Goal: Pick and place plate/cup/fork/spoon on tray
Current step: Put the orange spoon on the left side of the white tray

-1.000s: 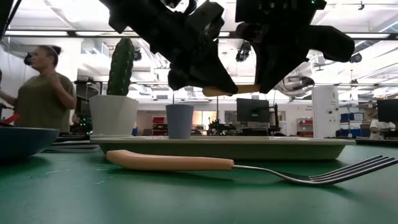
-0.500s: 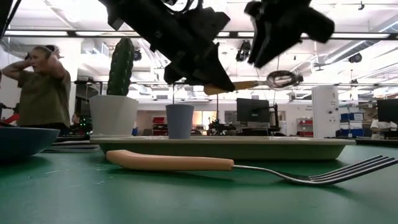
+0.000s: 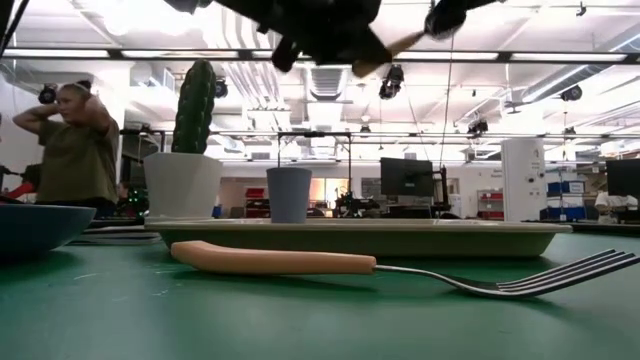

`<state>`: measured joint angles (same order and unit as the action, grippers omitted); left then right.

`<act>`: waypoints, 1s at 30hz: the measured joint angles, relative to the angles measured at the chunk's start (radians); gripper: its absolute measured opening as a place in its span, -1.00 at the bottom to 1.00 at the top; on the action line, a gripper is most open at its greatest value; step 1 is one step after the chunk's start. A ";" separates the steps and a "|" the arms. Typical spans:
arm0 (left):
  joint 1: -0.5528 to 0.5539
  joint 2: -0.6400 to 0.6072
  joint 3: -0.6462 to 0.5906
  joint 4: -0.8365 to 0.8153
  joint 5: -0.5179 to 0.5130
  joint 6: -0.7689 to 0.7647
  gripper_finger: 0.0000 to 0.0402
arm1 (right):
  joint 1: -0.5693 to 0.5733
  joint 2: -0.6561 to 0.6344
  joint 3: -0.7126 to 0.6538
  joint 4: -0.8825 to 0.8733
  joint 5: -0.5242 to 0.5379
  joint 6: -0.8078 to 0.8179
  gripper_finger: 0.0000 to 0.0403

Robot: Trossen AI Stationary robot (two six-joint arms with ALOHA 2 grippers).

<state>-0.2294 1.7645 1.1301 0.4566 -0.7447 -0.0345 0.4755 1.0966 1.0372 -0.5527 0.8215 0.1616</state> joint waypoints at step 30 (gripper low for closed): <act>-0.014 -0.001 0.048 0.112 -0.150 0.192 -0.94 | -0.061 0.202 -0.478 1.798 0.228 -0.365 -0.18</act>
<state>-0.2430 1.7638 1.1776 0.5682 -0.8949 0.1577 0.4147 1.2989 0.5589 1.2450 1.0496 -0.2029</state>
